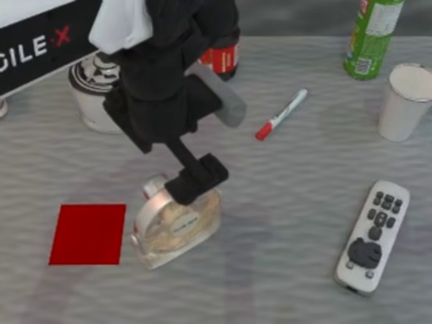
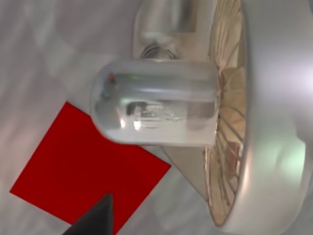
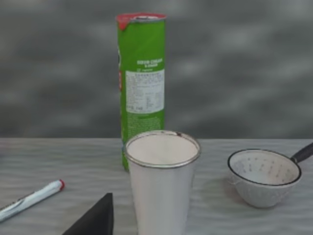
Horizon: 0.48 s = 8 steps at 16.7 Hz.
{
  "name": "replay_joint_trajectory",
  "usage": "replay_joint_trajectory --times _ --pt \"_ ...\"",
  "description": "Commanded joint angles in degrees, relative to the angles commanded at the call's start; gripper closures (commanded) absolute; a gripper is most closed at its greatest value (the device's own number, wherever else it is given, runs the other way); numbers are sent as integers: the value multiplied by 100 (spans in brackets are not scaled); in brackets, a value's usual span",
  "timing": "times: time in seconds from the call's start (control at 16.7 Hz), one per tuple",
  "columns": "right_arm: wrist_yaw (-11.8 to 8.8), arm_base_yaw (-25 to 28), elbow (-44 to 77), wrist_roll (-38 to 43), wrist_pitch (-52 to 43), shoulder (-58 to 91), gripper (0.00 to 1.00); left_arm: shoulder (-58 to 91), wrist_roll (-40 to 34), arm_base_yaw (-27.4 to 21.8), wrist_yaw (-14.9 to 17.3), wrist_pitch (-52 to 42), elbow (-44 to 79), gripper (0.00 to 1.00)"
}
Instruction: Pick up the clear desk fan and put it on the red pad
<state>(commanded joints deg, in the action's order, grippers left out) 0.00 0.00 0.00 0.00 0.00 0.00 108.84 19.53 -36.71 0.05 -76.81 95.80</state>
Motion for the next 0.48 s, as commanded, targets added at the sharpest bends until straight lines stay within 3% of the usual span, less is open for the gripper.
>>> replay_joint_trajectory --times 0.48 --pt "0 0 0 0 0 0 0 103 13 -13 0 1070 -976 0"
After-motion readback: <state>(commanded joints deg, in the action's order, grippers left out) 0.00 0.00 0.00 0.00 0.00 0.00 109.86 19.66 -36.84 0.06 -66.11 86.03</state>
